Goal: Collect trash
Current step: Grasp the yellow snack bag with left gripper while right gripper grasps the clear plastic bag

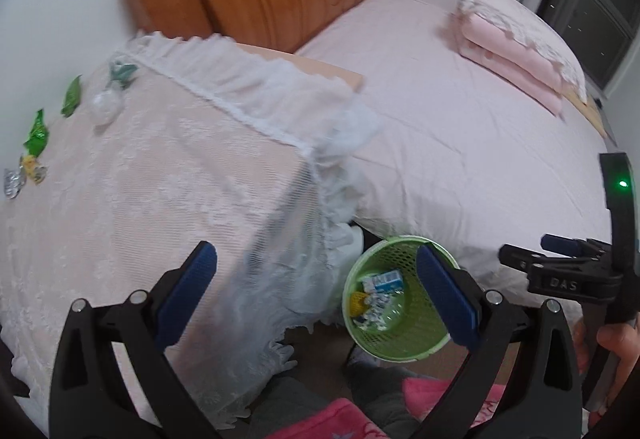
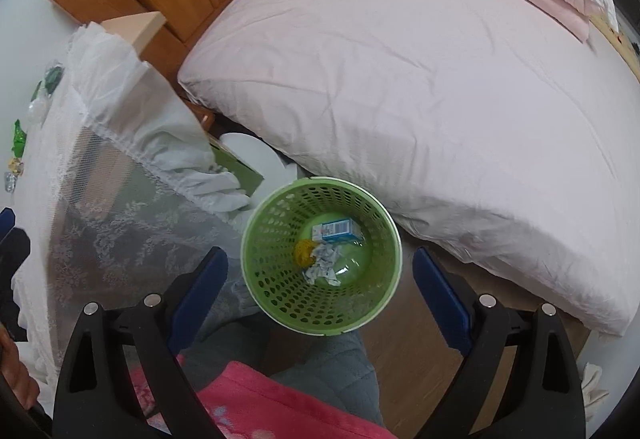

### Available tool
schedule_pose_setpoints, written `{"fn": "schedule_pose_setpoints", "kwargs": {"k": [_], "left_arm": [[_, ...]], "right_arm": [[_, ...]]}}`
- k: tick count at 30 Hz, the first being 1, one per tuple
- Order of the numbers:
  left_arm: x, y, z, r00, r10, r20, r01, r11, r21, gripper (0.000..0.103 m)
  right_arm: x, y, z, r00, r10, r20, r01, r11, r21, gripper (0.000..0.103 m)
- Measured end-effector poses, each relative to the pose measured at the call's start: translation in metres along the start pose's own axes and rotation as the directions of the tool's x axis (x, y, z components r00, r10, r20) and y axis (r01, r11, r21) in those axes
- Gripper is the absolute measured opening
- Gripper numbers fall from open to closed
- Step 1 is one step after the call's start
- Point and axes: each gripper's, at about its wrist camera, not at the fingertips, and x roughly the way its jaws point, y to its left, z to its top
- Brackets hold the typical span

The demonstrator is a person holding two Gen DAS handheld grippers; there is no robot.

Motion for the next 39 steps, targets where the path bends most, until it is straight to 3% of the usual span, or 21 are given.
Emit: {"fn": "schedule_pose_setpoints", "kwargs": {"k": [6,12,16,22,27,29,31,34,39], "left_arm": [[-0.024,0.125,0.016,0.977,0.200,0.075,-0.182,0.963,-0.199,0.095],[-0.028,0.243,0.021,0.938,0.340,0.060,-0.298,0.886,-0.356,0.095],[-0.018,0.300,0.021,0.927,0.373,0.021,-0.329,0.841,-0.431,0.095],[0.010,0.362,0.024,0.940,0.340,-0.033,-0.309,0.803,-0.510,0.095],[0.031,0.390,0.026,0.936,0.346,-0.070,-0.329,0.784,-0.525,0.095],[0.036,0.398,0.027,0.936,0.344,-0.074,-0.328,0.778,-0.536,0.095],[0.042,0.405,0.030,0.937,0.341,-0.076,-0.326,0.773,-0.544,0.095],[0.052,0.411,0.035,0.937,0.339,-0.084,-0.329,0.773,-0.543,0.095],[0.076,0.417,0.049,0.936,0.336,-0.106,-0.340,0.785,-0.519,0.095]], "right_arm": [[-0.022,0.114,0.039,0.986,0.145,0.086,-0.121,0.964,-0.237,0.093],[-0.016,0.265,0.078,0.962,0.254,0.102,-0.177,0.861,-0.477,0.099],[0.009,0.354,0.107,0.949,0.303,0.090,-0.202,0.801,-0.564,0.099],[0.066,0.457,0.137,0.964,0.248,0.099,-0.132,0.763,-0.632,0.099],[0.116,0.493,0.154,0.988,0.113,0.103,-0.024,0.779,-0.627,0.095],[0.123,0.494,0.157,0.991,0.119,0.062,-0.055,0.781,-0.622,0.079],[0.122,0.493,0.159,0.991,0.126,0.051,-0.067,0.778,-0.625,0.043],[0.110,0.486,0.161,0.986,0.159,0.050,-0.094,0.776,-0.624,0.033],[0.075,0.467,0.153,0.967,0.249,0.062,-0.158,0.768,-0.621,0.032]]}}
